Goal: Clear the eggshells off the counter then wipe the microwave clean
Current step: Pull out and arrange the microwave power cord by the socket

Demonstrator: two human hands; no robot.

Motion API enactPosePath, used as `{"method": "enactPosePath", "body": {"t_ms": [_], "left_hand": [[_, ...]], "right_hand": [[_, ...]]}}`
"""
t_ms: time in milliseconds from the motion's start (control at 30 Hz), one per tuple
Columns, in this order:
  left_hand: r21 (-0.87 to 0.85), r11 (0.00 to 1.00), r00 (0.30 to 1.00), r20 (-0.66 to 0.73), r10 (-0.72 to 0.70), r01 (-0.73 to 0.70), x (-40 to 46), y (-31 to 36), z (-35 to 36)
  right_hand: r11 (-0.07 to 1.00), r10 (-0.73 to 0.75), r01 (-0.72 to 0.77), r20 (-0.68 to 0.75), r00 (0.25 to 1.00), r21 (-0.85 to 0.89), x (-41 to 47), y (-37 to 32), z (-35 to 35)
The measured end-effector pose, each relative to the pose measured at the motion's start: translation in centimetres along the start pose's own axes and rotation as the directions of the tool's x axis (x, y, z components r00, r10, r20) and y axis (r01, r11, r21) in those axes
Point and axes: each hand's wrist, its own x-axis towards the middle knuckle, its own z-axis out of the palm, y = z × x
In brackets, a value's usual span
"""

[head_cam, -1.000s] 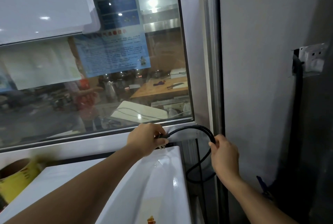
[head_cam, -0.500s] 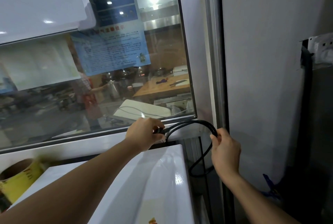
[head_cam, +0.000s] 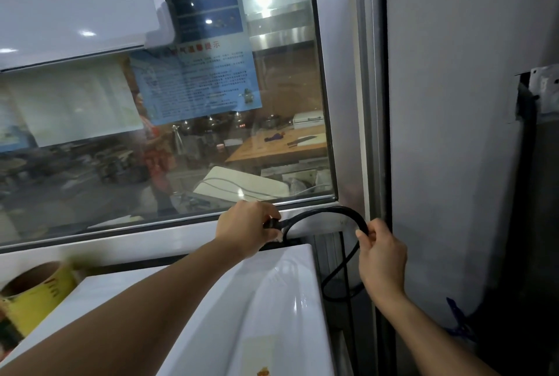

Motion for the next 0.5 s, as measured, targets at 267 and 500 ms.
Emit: {"method": "enactPosePath", "body": {"t_ms": [267,500], "left_hand": [[-0.006,1.000,0.998,-0.059,0.007,-0.007,0.3,-0.6,0.4],[-0.010,1.000,0.996,-0.094,0.003,-0.004,-0.3,-0.6,1.5]], "right_hand": [[0.997,-0.053,0.055,-0.030,0.998,0.054,0.8,-0.6,-0.1],[0.998,-0.056,0.055,-0.042,0.998,-0.011,-0.7,0.7,0.2]]}}
